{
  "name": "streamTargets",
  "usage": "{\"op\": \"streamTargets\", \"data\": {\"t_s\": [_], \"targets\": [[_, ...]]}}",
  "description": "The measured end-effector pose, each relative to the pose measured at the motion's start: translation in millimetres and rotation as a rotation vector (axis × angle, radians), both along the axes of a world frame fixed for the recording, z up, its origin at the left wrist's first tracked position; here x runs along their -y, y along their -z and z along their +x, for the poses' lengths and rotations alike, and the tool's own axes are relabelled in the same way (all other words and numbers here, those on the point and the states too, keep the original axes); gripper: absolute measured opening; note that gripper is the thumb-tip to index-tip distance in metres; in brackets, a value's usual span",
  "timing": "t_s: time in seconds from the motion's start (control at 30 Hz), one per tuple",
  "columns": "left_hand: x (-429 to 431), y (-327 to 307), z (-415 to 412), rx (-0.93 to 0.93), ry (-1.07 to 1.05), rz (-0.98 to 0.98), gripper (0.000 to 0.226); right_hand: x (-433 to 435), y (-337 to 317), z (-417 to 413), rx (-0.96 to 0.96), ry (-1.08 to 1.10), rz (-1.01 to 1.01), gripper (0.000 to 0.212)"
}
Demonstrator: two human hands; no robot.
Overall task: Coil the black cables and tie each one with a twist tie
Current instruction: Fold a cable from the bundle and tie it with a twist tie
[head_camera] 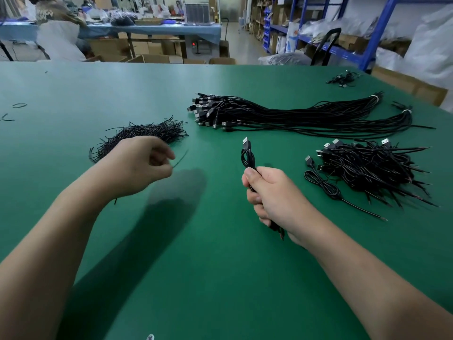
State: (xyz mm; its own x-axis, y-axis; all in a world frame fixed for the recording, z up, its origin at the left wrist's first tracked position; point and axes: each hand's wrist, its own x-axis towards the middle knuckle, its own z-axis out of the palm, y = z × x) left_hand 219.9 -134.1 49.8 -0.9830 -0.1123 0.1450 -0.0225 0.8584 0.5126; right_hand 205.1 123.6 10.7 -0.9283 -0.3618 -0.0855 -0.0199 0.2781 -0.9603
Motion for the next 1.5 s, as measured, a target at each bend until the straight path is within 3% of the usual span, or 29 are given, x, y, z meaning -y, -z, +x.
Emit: {"op": "streamTargets", "data": {"t_s": [0.1, 0.27, 0.47, 0.67, 0.87, 0.97, 1.23, 1.4, 1.5], "targets": [[-34.7, -3.8, 6.2, -0.090, 0.285, 0.317, 0.017, 0.2, 0.7, -0.3, 0.047, -0.028, -0.002, 0.030], [-76.3, 14.5, 7.4, -0.154, 0.455, 0.417, 0.016, 0.7, 0.2, 0.9, 0.052, -0.087, 0.012, 0.031], [-81.8, 27.6, 6.2, -0.276, 0.447, 0.298, 0.028, 0.4, -2.0, -2.7, 0.034, -0.136, 0.073, 0.023], [-82.7, 32.4, 6.5, -0.337, 0.381, 0.308, 0.024, -2.2, 1.5, -4.1, -0.055, -0.182, 0.086, 0.025], [-82.7, 37.8, 6.5, -0.297, 0.418, 0.240, 0.036, -8.9, 4.9, -10.4, -0.145, -0.139, 0.158, 0.022], [-81.9, 38.5, 5.9, -0.340, 0.411, 0.245, 0.031, -8.5, 6.2, -10.6, -0.149, -0.186, 0.162, 0.023], [-90.1, 41.1, 10.7, -0.217, 0.253, 0.729, 0.041, -3.8, 4.5, -7.6, -0.215, -0.106, 0.131, 0.041], [-92.1, 37.5, 13.8, -0.396, 0.241, 0.453, 0.034, -5.7, 3.3, -9.8, -0.177, 0.014, 0.075, 0.041], [-92.4, 36.3, 14.4, -0.466, 0.251, 0.318, 0.016, -6.8, 1.9, -9.4, -0.146, 0.040, 0.042, 0.040]]}}
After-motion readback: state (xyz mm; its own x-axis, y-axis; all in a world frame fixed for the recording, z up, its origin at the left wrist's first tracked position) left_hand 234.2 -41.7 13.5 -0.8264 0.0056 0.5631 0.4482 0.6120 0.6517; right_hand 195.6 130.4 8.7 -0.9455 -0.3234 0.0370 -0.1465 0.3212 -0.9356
